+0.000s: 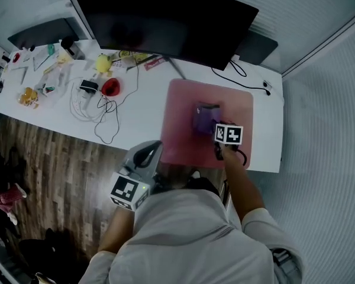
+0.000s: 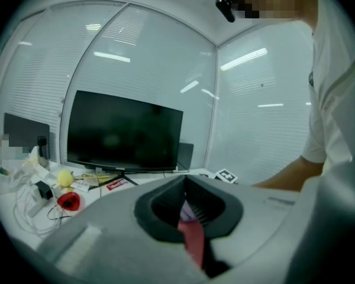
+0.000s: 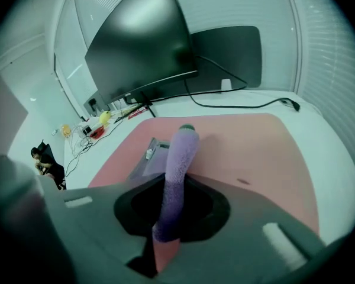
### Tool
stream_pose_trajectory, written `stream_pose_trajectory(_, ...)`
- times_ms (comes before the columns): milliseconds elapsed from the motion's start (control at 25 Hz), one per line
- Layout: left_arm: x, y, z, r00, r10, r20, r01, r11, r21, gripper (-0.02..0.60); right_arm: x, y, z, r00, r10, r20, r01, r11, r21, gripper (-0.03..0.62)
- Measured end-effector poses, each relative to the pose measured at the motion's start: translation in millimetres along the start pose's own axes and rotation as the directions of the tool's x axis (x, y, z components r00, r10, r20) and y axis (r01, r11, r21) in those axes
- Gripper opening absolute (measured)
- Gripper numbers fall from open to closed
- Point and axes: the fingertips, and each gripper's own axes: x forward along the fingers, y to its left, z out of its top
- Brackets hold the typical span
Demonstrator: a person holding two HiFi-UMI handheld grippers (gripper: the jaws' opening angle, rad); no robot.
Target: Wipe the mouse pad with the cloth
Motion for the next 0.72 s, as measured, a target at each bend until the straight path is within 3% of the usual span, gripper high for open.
stream_pose_trajectory(320, 52, -73, -1, 0.998, -0.057, 0.003, 0.057, 0.998, 0.016, 0.003, -65, -129, -28, 0.994, -0.109, 0.019, 0.107, 0.991, 0.085, 0.044)
stream_pose_trajectory(720, 75, -136, -7, 0.996, -0.086, -0.027, 0.087, 0.996, 0.034, 0.003, -128, -241, -57, 0.966, -0.253, 0.045, 0.246, 0.960, 0.132, 0.044)
